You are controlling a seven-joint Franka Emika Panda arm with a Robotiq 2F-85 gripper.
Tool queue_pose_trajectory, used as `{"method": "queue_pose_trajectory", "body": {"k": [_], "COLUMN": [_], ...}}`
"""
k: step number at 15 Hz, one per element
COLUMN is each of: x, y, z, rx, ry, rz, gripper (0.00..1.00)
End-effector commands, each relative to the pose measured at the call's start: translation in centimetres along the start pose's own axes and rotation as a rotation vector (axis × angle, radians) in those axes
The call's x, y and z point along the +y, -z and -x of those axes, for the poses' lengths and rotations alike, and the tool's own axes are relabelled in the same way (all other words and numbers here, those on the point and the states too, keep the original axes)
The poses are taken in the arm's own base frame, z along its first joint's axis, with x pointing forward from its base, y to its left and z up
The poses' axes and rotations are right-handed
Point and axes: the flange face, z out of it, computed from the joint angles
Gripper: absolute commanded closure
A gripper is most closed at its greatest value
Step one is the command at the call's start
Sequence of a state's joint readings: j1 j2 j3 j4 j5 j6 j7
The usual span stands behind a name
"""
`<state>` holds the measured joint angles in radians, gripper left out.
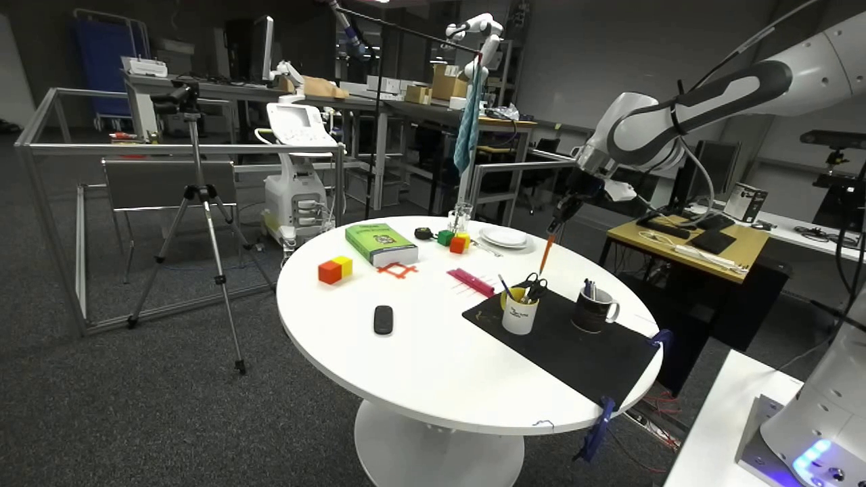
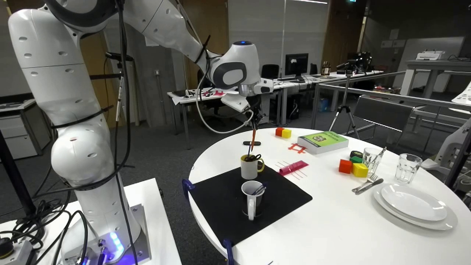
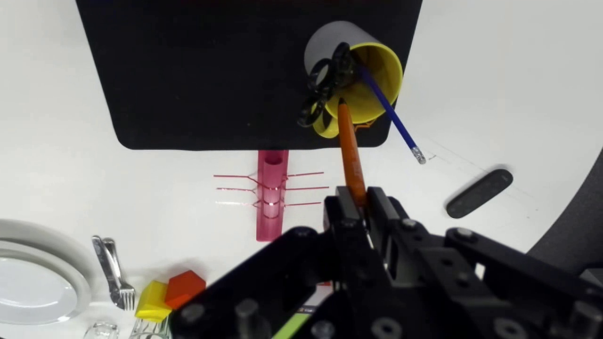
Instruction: Move the orange pen to the white mug.
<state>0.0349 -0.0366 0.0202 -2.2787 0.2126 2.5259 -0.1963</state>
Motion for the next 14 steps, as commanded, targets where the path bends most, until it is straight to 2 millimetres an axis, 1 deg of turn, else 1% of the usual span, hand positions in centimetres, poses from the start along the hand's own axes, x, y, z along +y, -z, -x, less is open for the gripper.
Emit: {"method": "queue_pose_trajectory", "body": {"k": [1, 3, 6, 11, 14], "x": [-1.9, -2.6, -3.2, -3.3, -3.0], "y": [-0.8, -1.5, -2.9, -5.6, -6.8], "z": [0.7, 0.9, 1.5, 2.4, 2.8], "rx": [0.084, 0.104, 0.101, 0.048, 0.026], "ry": [0.014, 0.028, 0.043, 0.051, 0.054], "rz": [0.003, 0.006, 0.008, 0.013, 0.01], "gripper": [0.97, 0.97, 0.97, 0.97, 0.97]}}
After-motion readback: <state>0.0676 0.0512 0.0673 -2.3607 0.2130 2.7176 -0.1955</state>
